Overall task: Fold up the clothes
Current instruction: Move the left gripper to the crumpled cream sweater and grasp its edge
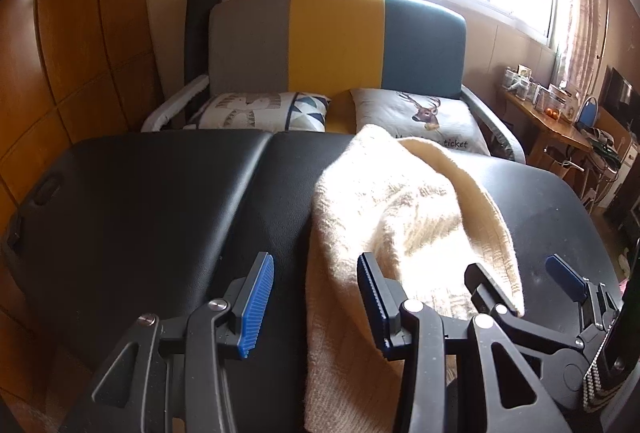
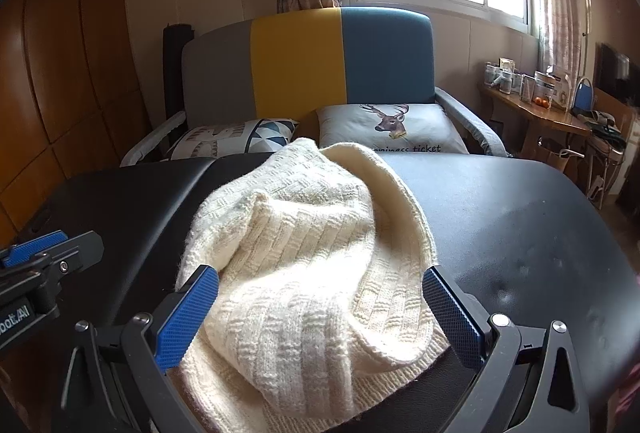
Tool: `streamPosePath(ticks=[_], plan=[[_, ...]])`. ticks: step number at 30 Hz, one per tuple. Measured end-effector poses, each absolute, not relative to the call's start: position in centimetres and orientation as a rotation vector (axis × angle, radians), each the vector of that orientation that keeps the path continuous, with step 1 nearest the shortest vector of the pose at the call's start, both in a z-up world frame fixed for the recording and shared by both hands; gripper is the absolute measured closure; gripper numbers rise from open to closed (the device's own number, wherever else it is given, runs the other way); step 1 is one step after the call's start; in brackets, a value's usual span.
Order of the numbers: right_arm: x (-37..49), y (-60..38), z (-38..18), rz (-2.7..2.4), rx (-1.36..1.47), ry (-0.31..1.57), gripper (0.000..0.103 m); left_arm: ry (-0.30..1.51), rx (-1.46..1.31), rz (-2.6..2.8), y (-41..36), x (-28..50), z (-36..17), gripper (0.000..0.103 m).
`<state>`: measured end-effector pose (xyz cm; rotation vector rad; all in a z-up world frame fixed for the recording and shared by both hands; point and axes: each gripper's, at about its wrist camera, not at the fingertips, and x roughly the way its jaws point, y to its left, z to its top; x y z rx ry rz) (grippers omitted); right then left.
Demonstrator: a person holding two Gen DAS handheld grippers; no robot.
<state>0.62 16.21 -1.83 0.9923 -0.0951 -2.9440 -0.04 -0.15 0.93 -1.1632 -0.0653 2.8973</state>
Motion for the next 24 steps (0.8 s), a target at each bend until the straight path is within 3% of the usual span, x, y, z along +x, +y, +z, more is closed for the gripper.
streamPosePath(ticks=[6,10,15,24], plan=[[0.6,16.1,-2.0,-2.938,1.021,-0.081,0.000,-0.069,-1.167,2.815,-0.1,0.1,2.2,0.059],[0.7,16.7,-2.3,-2.922,1.015,-0.103,0.000,-0.382,-1.228,2.509,-2.1,-2.2,-0.4,0.058],[2.1,18.9,-2.6,-2.818,0.950,-0.244,0.000,-0.299,-1.291,2.484,-2.3,-4.1,-3.2,0.060],[1.8,29.8,-6.9,-2.349,1.013,-1.032,0.000,-0.432,-1.358,2.389,-8.1,-0.2,-7.6,0.060]])
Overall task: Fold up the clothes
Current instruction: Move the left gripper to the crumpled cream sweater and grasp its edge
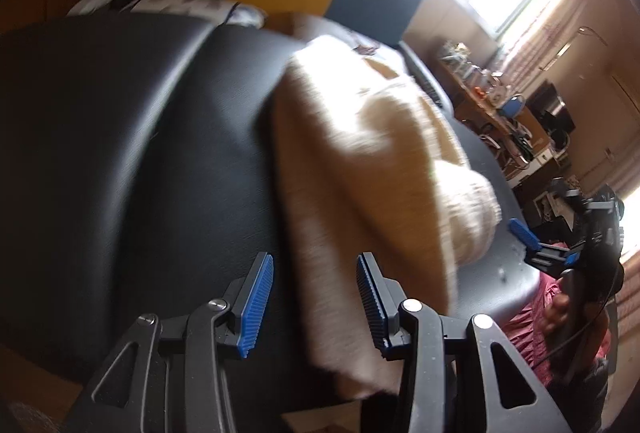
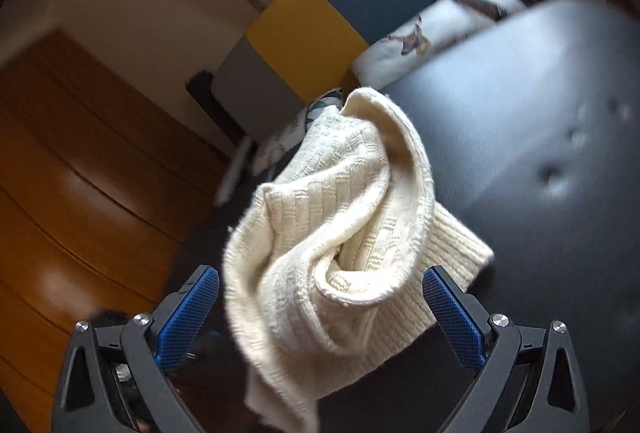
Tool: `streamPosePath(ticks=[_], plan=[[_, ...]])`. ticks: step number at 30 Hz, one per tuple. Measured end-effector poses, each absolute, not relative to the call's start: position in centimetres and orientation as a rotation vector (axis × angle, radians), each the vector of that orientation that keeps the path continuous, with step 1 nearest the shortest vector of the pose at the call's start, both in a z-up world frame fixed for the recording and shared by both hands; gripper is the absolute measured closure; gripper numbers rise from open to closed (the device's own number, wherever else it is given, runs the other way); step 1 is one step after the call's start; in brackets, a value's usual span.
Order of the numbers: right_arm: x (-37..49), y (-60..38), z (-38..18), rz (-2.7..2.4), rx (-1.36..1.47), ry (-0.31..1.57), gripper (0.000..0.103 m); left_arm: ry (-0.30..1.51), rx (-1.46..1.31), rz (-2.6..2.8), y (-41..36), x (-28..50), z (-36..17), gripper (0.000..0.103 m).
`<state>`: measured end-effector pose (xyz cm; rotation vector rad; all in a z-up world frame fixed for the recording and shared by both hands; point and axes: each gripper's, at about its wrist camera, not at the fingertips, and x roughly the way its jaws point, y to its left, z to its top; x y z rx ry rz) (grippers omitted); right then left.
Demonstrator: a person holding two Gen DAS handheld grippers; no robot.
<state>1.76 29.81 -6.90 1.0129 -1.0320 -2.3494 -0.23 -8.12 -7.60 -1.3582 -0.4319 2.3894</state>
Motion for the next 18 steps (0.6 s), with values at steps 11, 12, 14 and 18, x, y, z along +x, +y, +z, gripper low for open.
streamPosePath(ticks=[11,12,14,18], plan=[[-0.1,30.1,-9.4,-2.174,0.985,-1.200,0.004,0.009,-1.147,2.192,2.9,0.5,-2.5,0.059],[0.1,30.5,-9.8,-2.174,0.990,-1.222,0.004,0.046,-1.145,2.172,4.5,0.8,-2.6,0.059],[0.7,30.8,-10.3,-2.169,1.005,-1.222,0.003,0.102,-1.151,2.148,7.3,1.0,-3.1,0.059],[2.0,32.0,-11.0,-2.174,1.014,-1.251,0.000,0.142,-1.246,2.182,10.3,-0.2,-5.1,0.065]])
